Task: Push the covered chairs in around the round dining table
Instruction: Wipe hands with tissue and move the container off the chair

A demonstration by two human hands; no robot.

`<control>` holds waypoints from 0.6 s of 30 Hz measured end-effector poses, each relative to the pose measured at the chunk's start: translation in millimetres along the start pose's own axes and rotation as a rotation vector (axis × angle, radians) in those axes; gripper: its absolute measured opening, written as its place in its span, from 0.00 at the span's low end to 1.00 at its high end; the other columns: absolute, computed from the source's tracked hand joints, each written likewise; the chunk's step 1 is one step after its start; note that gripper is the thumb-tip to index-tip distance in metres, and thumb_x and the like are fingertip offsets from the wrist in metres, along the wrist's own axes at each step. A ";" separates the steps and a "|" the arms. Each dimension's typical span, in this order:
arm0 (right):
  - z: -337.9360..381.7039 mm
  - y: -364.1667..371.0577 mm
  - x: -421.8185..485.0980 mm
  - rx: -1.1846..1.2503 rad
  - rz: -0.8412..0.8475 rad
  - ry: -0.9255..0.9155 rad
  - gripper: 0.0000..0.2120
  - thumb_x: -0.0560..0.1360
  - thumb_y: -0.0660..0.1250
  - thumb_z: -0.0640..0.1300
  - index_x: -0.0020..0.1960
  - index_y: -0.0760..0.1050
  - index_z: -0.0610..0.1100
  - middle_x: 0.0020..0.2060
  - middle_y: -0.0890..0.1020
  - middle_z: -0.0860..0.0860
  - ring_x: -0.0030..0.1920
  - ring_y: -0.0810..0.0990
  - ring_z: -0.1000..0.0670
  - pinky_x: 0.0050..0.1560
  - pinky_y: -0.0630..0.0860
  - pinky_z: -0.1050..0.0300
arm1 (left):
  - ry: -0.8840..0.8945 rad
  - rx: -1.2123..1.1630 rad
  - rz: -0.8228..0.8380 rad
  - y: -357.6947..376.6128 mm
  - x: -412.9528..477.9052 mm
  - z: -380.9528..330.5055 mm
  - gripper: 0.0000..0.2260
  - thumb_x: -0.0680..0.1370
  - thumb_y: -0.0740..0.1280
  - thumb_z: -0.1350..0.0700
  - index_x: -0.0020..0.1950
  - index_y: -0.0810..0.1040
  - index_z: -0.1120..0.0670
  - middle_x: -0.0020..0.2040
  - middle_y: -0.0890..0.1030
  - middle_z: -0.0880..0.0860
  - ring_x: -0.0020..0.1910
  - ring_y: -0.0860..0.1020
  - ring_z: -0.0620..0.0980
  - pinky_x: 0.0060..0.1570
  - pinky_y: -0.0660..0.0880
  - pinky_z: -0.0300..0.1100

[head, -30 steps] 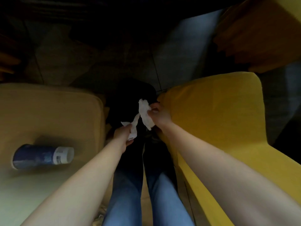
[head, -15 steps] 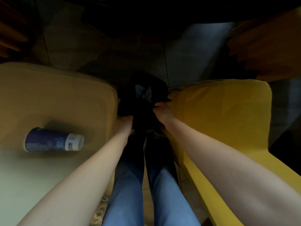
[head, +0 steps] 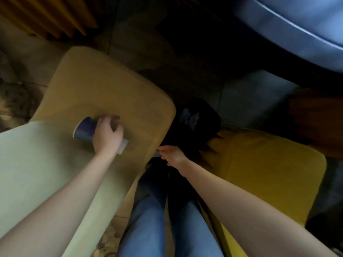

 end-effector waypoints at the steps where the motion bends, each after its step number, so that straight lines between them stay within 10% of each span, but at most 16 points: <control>1: 3.8 9.0 0.1 -0.026 0.029 0.007 0.15 0.81 0.56 0.41 0.63 0.74 0.39 0.56 0.79 0.45 0.57 0.78 0.46 0.56 0.73 0.55 | 0.007 0.037 -0.046 -6.4 5.7 13.3 0.13 0.77 0.63 0.56 0.61 0.75 0.56 0.60 0.75 0.58 0.56 0.75 0.59 0.55 0.70 0.50; 10: 27.1 68.7 10.3 0.013 0.173 0.086 0.20 0.80 0.58 0.41 0.71 0.65 0.42 0.65 0.74 0.43 0.65 0.73 0.45 0.60 0.71 0.51 | -0.156 0.031 -0.080 -31.9 29.2 94.5 0.25 0.75 0.65 0.54 0.71 0.64 0.57 0.74 0.64 0.58 0.71 0.63 0.60 0.70 0.60 0.56; 18: 33.4 83.1 24.6 0.081 0.134 0.018 0.17 0.80 0.58 0.41 0.69 0.69 0.45 0.61 0.77 0.45 0.59 0.75 0.48 0.59 0.72 0.52 | -0.147 0.014 -0.065 -32.0 28.3 111.8 0.11 0.79 0.60 0.59 0.54 0.79 0.63 0.52 0.80 0.68 0.53 0.77 0.67 0.50 0.72 0.52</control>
Point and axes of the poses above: each hand's wrist, its own x-axis towards the middle knuckle, its own y-axis out of the palm, z = x × y, the point moved 1 cm from there along x, towards the middle knuckle
